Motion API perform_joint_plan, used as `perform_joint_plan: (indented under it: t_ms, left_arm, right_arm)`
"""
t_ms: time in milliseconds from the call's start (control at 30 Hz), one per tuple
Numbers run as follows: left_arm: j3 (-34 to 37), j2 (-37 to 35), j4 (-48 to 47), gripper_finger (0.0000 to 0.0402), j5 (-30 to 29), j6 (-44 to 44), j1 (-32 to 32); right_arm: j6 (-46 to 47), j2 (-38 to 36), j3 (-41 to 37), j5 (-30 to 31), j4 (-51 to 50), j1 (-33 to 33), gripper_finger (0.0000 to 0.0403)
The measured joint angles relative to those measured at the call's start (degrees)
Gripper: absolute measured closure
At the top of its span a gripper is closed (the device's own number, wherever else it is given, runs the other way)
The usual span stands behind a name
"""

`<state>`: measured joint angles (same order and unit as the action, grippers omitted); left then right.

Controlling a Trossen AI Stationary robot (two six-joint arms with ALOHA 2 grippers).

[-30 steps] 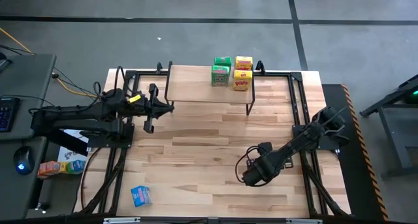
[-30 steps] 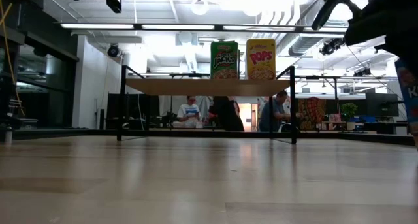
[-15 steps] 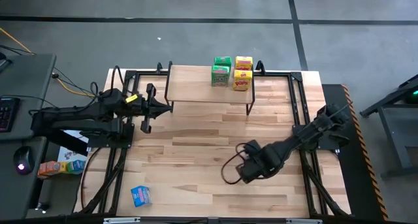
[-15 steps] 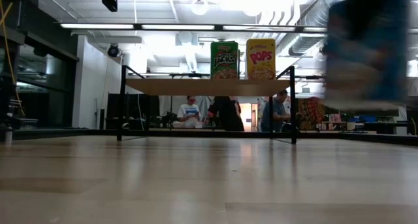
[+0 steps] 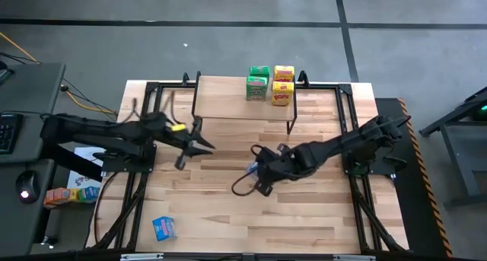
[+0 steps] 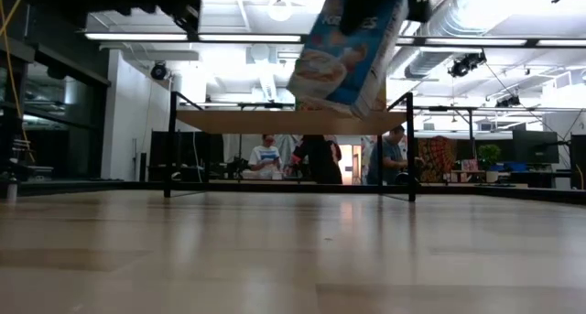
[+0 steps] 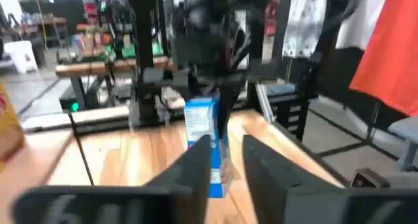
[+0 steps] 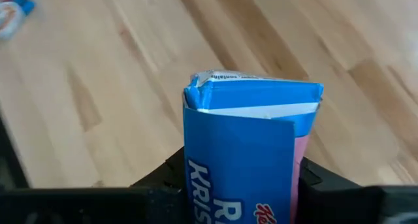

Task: Stack cereal on shelf
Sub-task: Put the right blue cereal box on the shelf

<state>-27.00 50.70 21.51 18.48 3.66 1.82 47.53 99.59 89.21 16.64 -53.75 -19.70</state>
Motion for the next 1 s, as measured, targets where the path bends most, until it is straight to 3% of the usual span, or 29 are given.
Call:
perform_joint_plan:
  t_ms: [233, 400, 633, 1000]
  left_arm:
    - [-4.0, 15.6, 6.8, 0.0202, -0.6, -0.7, -2.2]
    - [-8.6, 24.5, 6.7, 0.0151, -0.7, -4.4, -3.4]
    - [-14.0, 32.0, 6.5, 0.0141, -0.5, -5.5, -5.0]
    - [-15.6, 33.0, 4.1, 0.0141, -0.1, -8.8, -6.5]
  right_arm:
    - [-9.2, 0.0, 0.0, -6.7, 6.7, 1.9, 0.0279]
    - [-12.0, 0.0, 0.0, -8.5, 9.0, 2.1, 0.0279]
    - [-13.1, 0.0, 0.0, -8.3, 9.0, 2.1, 0.0279]
    - [-14.1, 0.0, 0.0, -4.9, 9.1, 2.1, 0.0279]
